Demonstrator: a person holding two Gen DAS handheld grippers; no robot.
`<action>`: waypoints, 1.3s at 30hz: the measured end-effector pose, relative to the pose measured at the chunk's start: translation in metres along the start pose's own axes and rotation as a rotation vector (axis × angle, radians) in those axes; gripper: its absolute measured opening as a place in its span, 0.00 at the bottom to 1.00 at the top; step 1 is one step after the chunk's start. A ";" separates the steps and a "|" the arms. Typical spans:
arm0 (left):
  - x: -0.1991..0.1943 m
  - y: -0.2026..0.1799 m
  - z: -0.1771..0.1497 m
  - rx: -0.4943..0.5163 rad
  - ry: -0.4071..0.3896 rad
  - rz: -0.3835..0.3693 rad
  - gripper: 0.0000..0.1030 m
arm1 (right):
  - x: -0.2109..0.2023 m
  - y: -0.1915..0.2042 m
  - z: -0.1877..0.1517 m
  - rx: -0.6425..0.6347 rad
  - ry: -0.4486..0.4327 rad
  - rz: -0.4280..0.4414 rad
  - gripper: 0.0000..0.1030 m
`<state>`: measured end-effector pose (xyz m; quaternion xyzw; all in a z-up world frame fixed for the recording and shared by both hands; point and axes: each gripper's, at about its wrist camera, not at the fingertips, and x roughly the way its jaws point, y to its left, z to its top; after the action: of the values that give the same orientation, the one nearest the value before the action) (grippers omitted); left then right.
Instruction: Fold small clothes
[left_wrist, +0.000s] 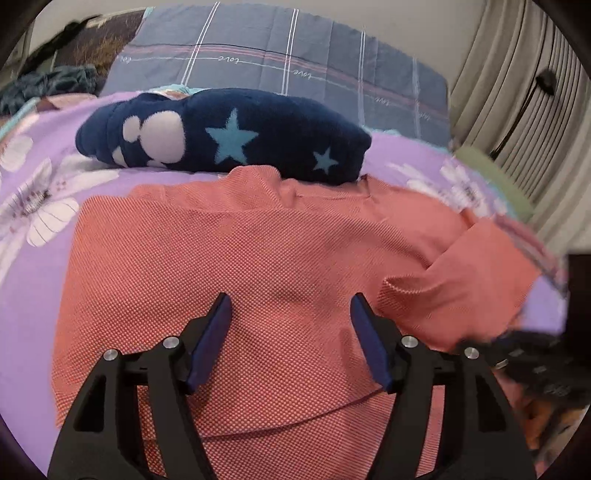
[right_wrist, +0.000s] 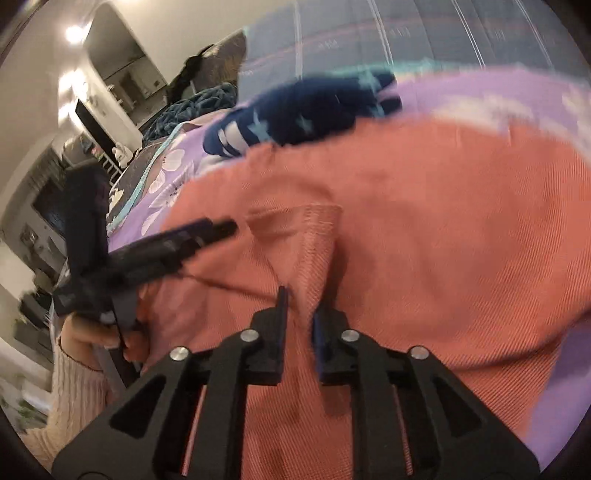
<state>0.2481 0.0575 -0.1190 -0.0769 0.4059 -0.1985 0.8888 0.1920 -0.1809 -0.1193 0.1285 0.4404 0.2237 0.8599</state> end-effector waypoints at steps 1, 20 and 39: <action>-0.002 0.003 0.000 -0.018 -0.006 -0.031 0.65 | 0.000 -0.004 -0.005 0.017 -0.012 0.016 0.14; 0.033 -0.071 0.005 -0.204 0.217 -0.305 0.72 | -0.022 0.011 -0.011 -0.128 -0.099 0.193 0.49; -0.007 -0.086 0.043 -0.120 0.089 -0.243 0.08 | -0.037 0.023 -0.015 -0.224 -0.048 0.253 0.50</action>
<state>0.2510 -0.0190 -0.0602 -0.1696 0.4440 -0.2831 0.8331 0.1547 -0.1789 -0.0920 0.0917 0.3725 0.3747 0.8440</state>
